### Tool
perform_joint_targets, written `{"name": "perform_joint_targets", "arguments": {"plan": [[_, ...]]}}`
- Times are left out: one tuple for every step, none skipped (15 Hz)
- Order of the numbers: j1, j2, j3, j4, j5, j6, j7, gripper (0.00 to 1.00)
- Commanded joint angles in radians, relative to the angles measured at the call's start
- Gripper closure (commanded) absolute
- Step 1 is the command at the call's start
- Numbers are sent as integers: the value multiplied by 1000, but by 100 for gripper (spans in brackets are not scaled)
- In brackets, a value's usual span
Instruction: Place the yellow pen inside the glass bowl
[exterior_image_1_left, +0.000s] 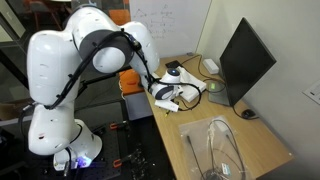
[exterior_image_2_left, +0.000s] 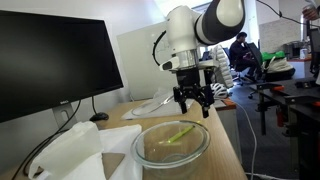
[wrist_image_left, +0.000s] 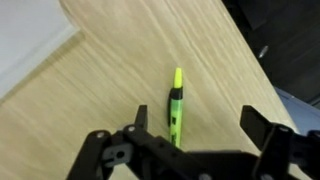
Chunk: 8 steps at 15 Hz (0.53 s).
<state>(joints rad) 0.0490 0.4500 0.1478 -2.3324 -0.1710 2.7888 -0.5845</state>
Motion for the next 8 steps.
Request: {"name": "perform_joint_targets", "arguments": {"plan": [[14, 73, -20, 84, -81, -20, 50, 4], [2, 94, -6, 105, -82, -31, 35, 14], [1, 110, -2, 119, -90, -33, 32, 29], [0, 124, 2, 131, -94, -34, 30, 29], [2, 136, 3, 141, -101, -35, 31, 37], [8, 145, -1, 150, -110, -34, 37, 44], [13, 153, -6, 158, -119, -36, 41, 54], [13, 158, -6, 162, -123, -34, 43, 60]]}}
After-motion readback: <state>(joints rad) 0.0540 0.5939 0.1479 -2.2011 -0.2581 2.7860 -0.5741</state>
